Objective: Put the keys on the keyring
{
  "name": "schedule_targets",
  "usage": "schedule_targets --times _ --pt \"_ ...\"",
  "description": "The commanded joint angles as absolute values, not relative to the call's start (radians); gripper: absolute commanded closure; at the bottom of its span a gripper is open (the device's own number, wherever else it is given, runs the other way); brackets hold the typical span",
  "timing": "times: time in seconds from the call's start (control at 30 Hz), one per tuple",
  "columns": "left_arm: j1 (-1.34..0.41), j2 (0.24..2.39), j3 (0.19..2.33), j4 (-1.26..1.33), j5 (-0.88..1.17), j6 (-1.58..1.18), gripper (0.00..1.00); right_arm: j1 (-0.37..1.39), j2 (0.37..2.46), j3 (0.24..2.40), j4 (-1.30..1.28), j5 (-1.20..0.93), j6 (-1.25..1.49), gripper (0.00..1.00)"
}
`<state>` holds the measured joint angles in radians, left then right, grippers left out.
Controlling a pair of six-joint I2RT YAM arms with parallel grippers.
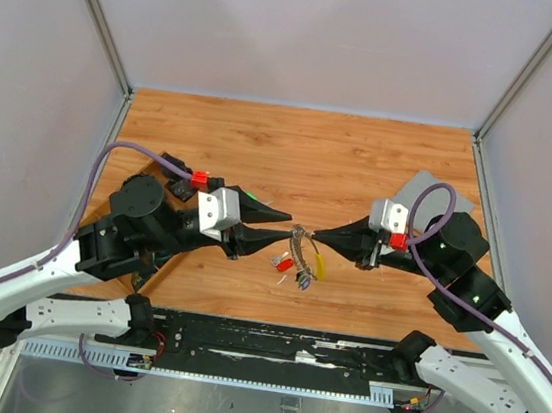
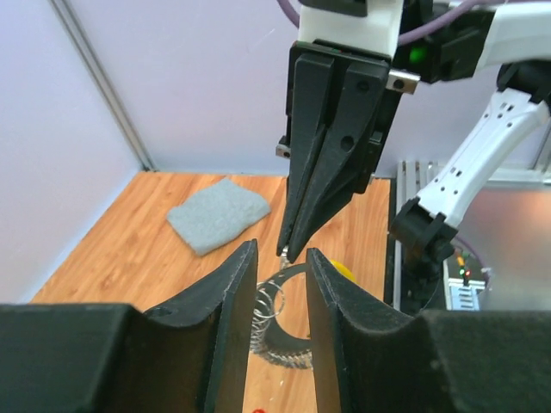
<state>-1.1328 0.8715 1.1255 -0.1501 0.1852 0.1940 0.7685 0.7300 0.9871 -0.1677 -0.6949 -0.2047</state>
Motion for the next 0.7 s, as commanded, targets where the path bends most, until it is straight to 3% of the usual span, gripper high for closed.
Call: schedule_targets --times 0.0,0.37,0.67 --pt "-1.141 0.845 1.097 -0.049 0.208 0.128 0.64 0.790 0.711 0.948 0.102 -0.697 -0.057 1.00" --pt "-1.142 0.820 1.065 0.006 0.249 0.117 0.61 0.788 0.688 0.885 0.351 -0.671 0.051 1.00" --pt "-1.142 0.794 1.035 0.063 0.273 0.106 0.68 0.789 0.688 0.869 0.496 -0.653 0.164 1.00"
